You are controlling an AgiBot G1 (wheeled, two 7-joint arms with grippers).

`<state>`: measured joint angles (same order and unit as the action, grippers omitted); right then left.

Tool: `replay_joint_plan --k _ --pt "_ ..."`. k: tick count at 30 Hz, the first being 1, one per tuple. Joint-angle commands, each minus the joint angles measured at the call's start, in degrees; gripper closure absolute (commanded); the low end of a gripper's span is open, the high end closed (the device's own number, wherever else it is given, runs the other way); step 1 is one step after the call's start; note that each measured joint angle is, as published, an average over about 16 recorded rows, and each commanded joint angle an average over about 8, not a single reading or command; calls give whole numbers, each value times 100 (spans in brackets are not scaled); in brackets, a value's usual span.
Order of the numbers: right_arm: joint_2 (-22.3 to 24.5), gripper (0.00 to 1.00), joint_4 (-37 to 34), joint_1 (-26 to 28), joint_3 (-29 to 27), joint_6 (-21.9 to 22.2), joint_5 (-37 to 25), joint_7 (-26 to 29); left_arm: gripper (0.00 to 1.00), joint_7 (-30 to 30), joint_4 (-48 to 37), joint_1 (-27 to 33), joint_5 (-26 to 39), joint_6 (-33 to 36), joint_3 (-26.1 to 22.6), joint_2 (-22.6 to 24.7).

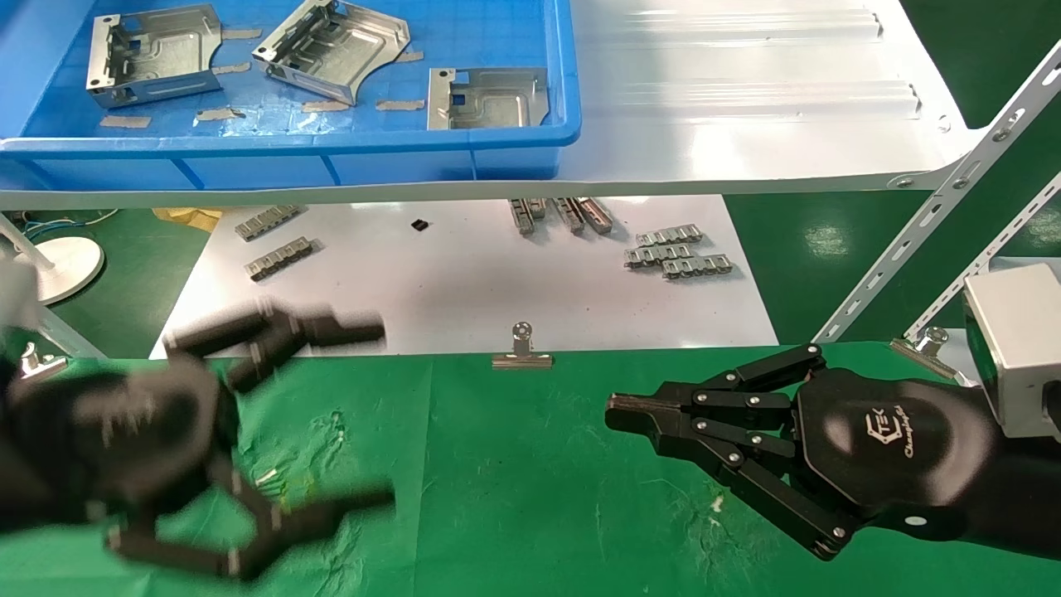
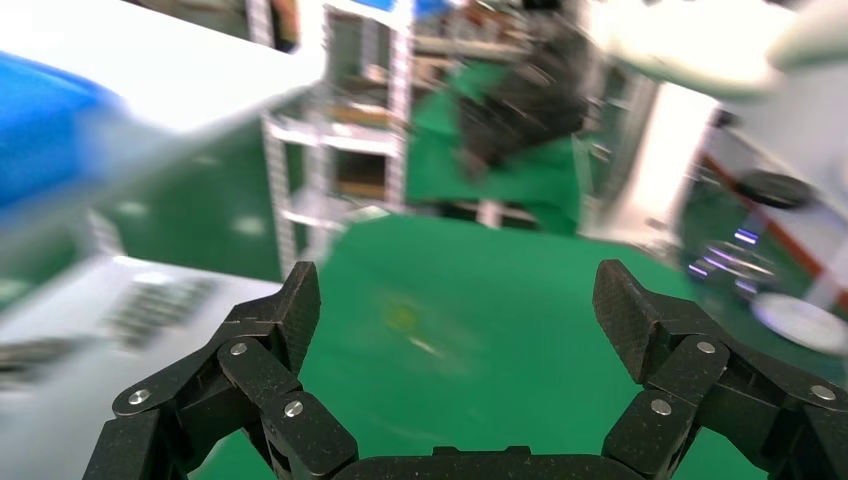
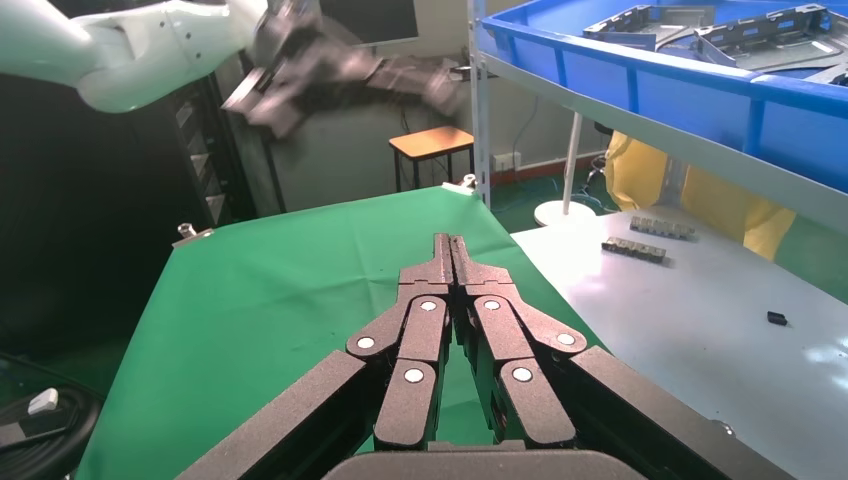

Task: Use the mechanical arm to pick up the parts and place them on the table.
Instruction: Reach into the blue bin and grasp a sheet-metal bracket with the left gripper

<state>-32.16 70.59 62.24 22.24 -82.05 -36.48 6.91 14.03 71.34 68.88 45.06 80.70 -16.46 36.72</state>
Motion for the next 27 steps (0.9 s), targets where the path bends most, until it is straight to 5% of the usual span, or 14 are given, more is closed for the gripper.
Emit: replay_joint_plan --k 1,11,22,27 --pt "0 100 0 0 0 0 0 0 0 97 -2 171 43 -154 28 0" --pt "0 100 0 0 0 0 0 0 0 594 -1915 2587 1830 -1291 -772 1290" --pt "0 100 0 0 0 0 0 0 2 -33 -5125 4339 3172 -2592 -1335 2474" --pt "0 99 0 0 0 0 0 0 61 -267 -6049 4695 3581 -3368 -1537 2870"
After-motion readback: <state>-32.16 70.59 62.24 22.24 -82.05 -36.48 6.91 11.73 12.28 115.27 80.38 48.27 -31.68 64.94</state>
